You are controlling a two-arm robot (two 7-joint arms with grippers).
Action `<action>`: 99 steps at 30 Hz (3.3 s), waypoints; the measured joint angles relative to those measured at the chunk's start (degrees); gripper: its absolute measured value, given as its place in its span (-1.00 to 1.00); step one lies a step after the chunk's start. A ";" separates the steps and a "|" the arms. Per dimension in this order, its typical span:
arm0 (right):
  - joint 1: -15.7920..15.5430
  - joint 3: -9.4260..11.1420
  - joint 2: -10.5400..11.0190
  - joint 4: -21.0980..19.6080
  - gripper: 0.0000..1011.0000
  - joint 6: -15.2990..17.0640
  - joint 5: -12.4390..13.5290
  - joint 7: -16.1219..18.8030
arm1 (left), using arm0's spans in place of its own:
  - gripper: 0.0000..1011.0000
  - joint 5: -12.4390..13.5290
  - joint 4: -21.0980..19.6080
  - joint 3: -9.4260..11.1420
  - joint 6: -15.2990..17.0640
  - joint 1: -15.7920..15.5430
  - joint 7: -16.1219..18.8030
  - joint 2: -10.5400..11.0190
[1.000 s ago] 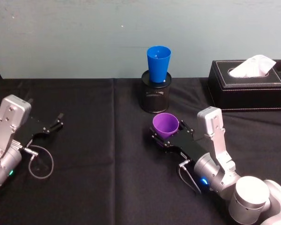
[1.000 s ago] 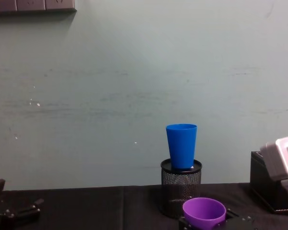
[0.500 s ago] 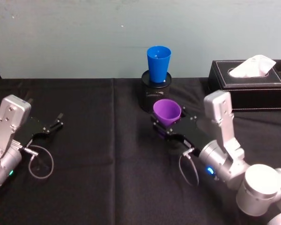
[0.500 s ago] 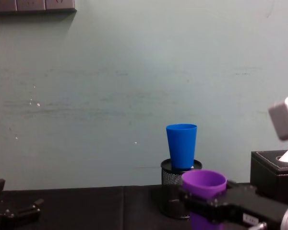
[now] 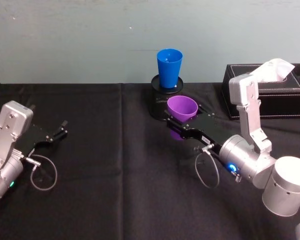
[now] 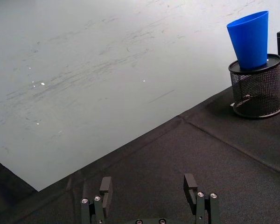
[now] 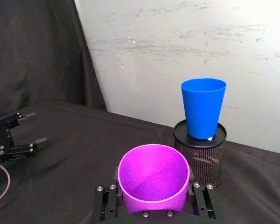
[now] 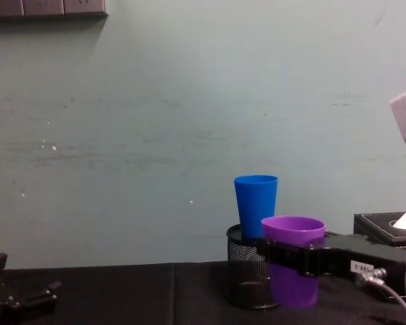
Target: Pick up one cup with a gripper and tap it against the other cup.
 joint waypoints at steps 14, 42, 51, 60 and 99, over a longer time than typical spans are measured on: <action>0.14 -0.21 0.28 -0.24 0.45 0.03 -0.01 -0.13 | 0.98 0.00 0.00 0.00 0.00 0.00 0.00 0.00; 0.08 -0.21 0.18 -0.13 0.45 -0.13 -0.07 -0.22 | 0.98 0.00 0.00 0.00 0.00 0.00 0.00 0.00; 0.08 -0.21 0.19 -0.13 0.45 -0.13 -0.07 -0.21 | 0.98 0.00 0.00 0.00 0.00 0.00 0.00 0.00; 0.08 -0.20 0.19 -0.13 0.45 -0.13 -0.07 -0.21 | 0.98 0.00 0.00 0.00 0.00 0.00 0.00 0.00; 0.08 -0.21 0.19 -0.13 0.45 -0.12 -0.07 -0.21 | 0.98 0.00 0.00 0.00 0.00 0.00 0.00 0.00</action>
